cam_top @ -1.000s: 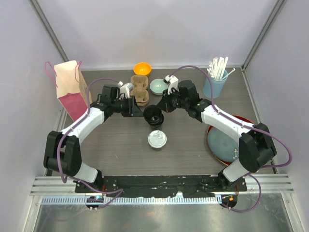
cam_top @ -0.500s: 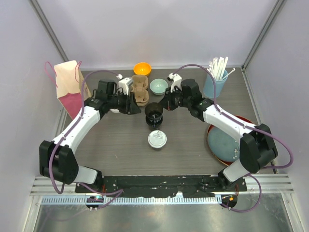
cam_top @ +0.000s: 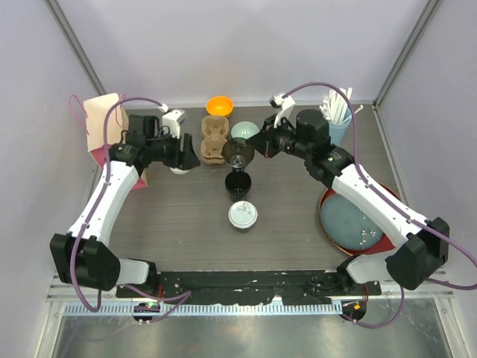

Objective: Pack the takeout coffee

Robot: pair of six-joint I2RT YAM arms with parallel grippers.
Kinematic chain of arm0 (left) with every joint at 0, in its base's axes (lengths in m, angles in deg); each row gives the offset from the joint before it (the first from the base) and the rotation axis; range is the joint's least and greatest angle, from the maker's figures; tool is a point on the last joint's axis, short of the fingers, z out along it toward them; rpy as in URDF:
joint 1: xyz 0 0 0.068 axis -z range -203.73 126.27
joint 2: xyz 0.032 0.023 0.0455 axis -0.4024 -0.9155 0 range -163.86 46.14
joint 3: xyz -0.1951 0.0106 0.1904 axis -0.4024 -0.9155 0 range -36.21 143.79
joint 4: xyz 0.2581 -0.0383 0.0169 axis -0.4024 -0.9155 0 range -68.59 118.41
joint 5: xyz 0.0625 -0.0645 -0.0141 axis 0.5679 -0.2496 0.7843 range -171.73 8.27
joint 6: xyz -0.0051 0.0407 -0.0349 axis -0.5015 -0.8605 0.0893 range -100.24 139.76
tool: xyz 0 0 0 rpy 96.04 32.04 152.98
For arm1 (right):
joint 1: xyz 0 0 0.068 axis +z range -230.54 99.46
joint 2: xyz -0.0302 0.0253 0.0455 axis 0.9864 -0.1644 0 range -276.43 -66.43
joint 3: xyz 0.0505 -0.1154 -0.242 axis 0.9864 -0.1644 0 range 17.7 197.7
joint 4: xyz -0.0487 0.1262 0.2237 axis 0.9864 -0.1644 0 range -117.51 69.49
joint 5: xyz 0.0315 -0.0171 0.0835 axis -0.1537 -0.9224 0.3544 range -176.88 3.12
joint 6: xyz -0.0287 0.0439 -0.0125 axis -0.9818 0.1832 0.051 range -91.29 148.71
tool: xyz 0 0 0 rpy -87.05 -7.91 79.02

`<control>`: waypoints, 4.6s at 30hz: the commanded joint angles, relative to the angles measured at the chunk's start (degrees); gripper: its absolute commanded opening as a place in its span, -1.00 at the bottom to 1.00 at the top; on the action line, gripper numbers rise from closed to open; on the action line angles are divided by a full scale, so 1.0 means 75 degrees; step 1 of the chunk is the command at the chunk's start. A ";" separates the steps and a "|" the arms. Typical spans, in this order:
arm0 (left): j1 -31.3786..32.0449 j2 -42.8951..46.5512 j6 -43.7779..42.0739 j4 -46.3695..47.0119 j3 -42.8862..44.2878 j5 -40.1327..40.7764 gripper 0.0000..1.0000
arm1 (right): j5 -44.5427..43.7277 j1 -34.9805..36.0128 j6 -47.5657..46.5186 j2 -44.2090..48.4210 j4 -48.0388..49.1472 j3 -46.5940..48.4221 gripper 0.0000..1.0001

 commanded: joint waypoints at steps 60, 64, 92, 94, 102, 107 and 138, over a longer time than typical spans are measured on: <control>0.0548 -0.3245 -0.4414 0.0959 0.0925 0.4411 -0.05 | 0.2247 0.2315 -0.2304 -0.0407 0.0674 -0.0015 0.22; 0.0548 -0.3773 -0.4603 0.1042 0.1252 0.4530 -0.14 | 0.2247 0.2245 -0.2340 -0.0230 0.0662 -0.0180 0.22; 0.0548 -0.4805 -0.4427 0.0795 0.1687 0.4752 -0.49 | 0.2470 0.2104 -0.2293 -0.0253 0.0463 -0.0415 0.22; 0.0537 -0.4770 -0.4427 0.0784 0.1664 0.4764 -0.62 | 0.2482 0.2104 -0.2293 -0.0253 0.0463 -0.0403 0.22; 0.0548 -0.4396 -0.4345 0.0421 0.1745 0.4624 -1.00 | 0.2540 0.2104 -0.2281 -0.0253 0.0404 -0.0391 0.22; 0.0548 -0.4219 -0.4286 0.0140 0.1921 0.4623 -1.00 | 0.2529 0.2093 -0.2269 -0.0230 0.0334 -0.0391 0.22; 0.0957 -0.0717 -0.4122 -0.3422 0.1655 0.1717 -1.00 | 0.1252 0.2046 -0.2328 0.1129 -0.0053 -0.1070 0.23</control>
